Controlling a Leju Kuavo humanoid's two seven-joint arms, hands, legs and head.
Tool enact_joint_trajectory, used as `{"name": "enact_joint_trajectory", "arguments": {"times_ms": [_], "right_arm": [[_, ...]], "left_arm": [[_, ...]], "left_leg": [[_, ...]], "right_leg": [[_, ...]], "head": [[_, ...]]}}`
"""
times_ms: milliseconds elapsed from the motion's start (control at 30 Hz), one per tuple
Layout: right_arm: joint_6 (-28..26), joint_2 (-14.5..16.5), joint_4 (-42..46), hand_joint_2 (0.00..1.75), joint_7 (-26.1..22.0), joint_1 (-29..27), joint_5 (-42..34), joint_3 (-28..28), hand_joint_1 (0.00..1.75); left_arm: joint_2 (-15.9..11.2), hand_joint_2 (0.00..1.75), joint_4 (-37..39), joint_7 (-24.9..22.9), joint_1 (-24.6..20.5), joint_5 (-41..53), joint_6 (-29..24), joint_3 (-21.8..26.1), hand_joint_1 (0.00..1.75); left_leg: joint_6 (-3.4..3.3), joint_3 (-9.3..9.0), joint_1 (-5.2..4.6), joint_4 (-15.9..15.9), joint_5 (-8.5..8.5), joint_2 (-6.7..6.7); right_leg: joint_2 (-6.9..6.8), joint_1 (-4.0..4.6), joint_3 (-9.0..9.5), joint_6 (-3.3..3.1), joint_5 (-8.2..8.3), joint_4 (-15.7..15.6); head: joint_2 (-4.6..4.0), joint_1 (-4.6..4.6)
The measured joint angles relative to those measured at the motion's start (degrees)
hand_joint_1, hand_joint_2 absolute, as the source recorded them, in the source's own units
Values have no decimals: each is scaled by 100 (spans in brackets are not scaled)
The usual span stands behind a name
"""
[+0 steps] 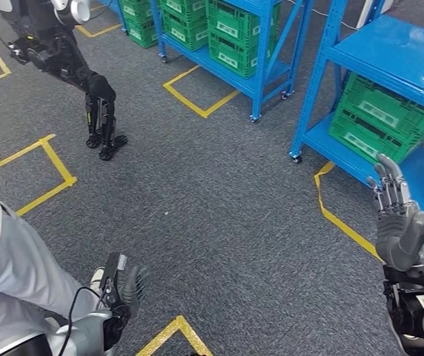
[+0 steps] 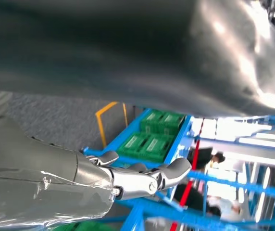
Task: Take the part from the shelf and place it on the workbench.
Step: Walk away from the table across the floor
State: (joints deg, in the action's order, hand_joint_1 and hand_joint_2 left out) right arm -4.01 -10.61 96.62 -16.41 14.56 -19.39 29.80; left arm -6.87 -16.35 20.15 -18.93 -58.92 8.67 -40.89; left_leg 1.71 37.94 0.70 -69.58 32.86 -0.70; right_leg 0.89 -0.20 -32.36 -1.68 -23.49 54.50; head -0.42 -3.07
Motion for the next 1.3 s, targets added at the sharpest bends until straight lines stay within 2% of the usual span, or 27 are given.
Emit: {"name": "enact_joint_trajectory", "arguments": {"times_ms": [33,67,133,200,233,267,333,400,467,500,533,567,600,667,700,767,833,900,967,1000,1033,1067,1100,1133,1200,1267,1300], "right_arm": [[5,9,-20,0,1,-3,0,-2,0],[13,19,-39,0,2,-5,1,-3,0],[34,33,-66,0,1,-6,2,-7,0],[59,39,-84,0,-5,-1,2,-14,0],[69,42,-93,0,-10,1,2,-18,0],[79,43,-105,0,-16,2,2,-22,0],[101,45,-128,0,-27,-4,2,-35,0],[126,49,-150,0,-42,7,1,-49,0],[139,51,-174,0,-55,25,-3,-61,0],[139,51,-190,0,-57,26,-5,-66,0],[141,51,-207,0,-57,21,-6,-69,0],[144,52,-222,0,-57,17,-6,-72,0],[149,52,-234,0,-58,16,-6,-74,0],[155,54,-247,0,-60,22,-6,-79,0],[156,55,-250,0,-60,32,-6,-82,0],[156,60,-258,0,-61,41,-6,-87,0],[156,68,-272,0,-60,38,-7,-99,0],[161,86,-282,0,-63,52,-7,-110,0],[165,101,-286,0,-65,64,-7,-114,0],[165,105,-290,0,-63,60,-7,-115,0],[165,112,-296,0,-63,53,-7,-115,0],[165,119,-303,0,-63,46,-6,-115,0],[165,124,-308,0,-63,42,-6,-115,0],[165,128,-311,0,-63,41,-6,-116,0],[165,131,-311,0,-63,44,-7,-119,0],[165,133,-313,0,-67,40,-7,-121,0],[165,133,-314,0,-67,35,-7,-123,0]], "left_arm": [[-4,0,1,8,20,-16,14,1,0],[-8,0,2,22,35,-37,26,2,0],[-11,0,3,68,35,-78,52,11,0],[-18,0,3,113,28,-109,72,33,0],[-21,0,3,123,29,-118,76,47,0],[-23,0,3,128,31,-124,78,62,0],[-11,0,2,130,23,-130,82,86,0],[0,0,2,132,8,-130,85,99,0],[1,0,3,133,18,-130,85,104,0],[1,0,3,133,29,-130,84,104,0],[0,0,3,132,40,-130,84,104,0],[1,0,3,132,46,-130,84,104,0],[3,0,3,132,47,-130,84,104,0],[7,0,3,132,45,-130,84,104,0],[5,0,3,132,45,-130,84,104,0],[0,0,3,130,44,-130,84,104,0],[10,0,3,127,34,-130,84,105,0],[19,0,3,127,24,-130,85,108,0],[20,0,3,127,30,-128,85,109,0],[16,0,3,126,46,-128,84,109,0],[14,0,4,126,63,-129,84,110,0],[12,0,4,125,78,-130,84,110,0],[9,0,5,125,82,-130,85,111,0],[8,0,5,125,77,-130,86,111,0],[-4,0,5,125,59,-130,89,112,0],[-18,0,5,125,51,-129,91,114,0],[-18,0,5,125,45,-129,91,115,0]], "left_leg": [[3,120,0,-184,5,26],[0,137,1,-147,-100,40],[-24,-116,16,498,-518,145],[-58,-424,43,1214,-804,388],[-74,-505,45,1397,-847,466],[-91,-533,39,1456,-836,471],[-147,-565,32,1491,-846,334],[-217,-611,34,1549,-866,200],[-260,-637,15,1569,-861,73],[-272,-642,9,1568,-852,3],[-271,-648,6,1566,-844,-63],[-266,-657,6,1564,-832,-130],[-253,-675,9,1562,-816,-194],[-206,-728,5,1557,-773,-311],[-175,-745,-7,1550,-751,-362],[-117,-762,-37,1546,-732,-472],[-60,-775,-28,1536,-706,-573],[-12,-677,-2,1272,-520,-416],[3,-320,9,533,-158,-115],[2,-99,10,120,-11,-31],[-4,68,8,-164,47,13],[-16,139,5,-234,-7,34],[-37,99,1,-75,-164,53],[-65,-41,-1,274,-382,103],[-122,-392,-1,1077,-739,330],[-152,-565,-12,1455,-831,443],[-167,-587,-16,1502,-830,389]], "right_leg": [[86,1,1,-5,0,1],[171,2,4,-5,1,4],[322,-1,11,2,-3,17],[459,15,-13,42,-19,56],[523,14,-30,72,-25,71],[587,11,-47,108,-25,78],[638,-14,-87,178,-34,94],[388,-14,-241,240,-221,396],[67,-28,-578,289,-589,1137],[3,-44,-754,310,-734,1511],[-28,-61,-861,326,-781,1732],[-52,-75,-858,338,-718,1728],[-89,-87,-736,346,-556,1490],[-298,-73,-313,346,-199,678],[-407,-46,-137,316,-108,354],[-495,11,-22,236,-105,113],[-352,16,-26,147,-76,84],[-217,8,-13,72,-40,48],[-91,3,-15,16,-19,30],[-17,7,-20,-3,-14,31],[62,12,-23,-11,-12,31],[145,17,-23,-16,-10,32],[227,20,-20,-16,-7,34],[305,21,-16,-12,-4,35],[444,30,-23,9,-4,51],[577,30,-51,60,-2,62],[645,25,-68,97,3,60]], "head": [[0,-6],[0,-11],[0,-25],[0,-28],[0,-26],[0,-21],[0,-18],[0,21],[0,63],[0,68],[0,68],[0,68],[0,69],[0,74],[0,79],[0,63],[0,37],[0,25],[0,-5],[0,-19],[0,-28],[0,-32],[0,-35],[0,-38],[0,-40],[0,-39],[0,-40]]}}
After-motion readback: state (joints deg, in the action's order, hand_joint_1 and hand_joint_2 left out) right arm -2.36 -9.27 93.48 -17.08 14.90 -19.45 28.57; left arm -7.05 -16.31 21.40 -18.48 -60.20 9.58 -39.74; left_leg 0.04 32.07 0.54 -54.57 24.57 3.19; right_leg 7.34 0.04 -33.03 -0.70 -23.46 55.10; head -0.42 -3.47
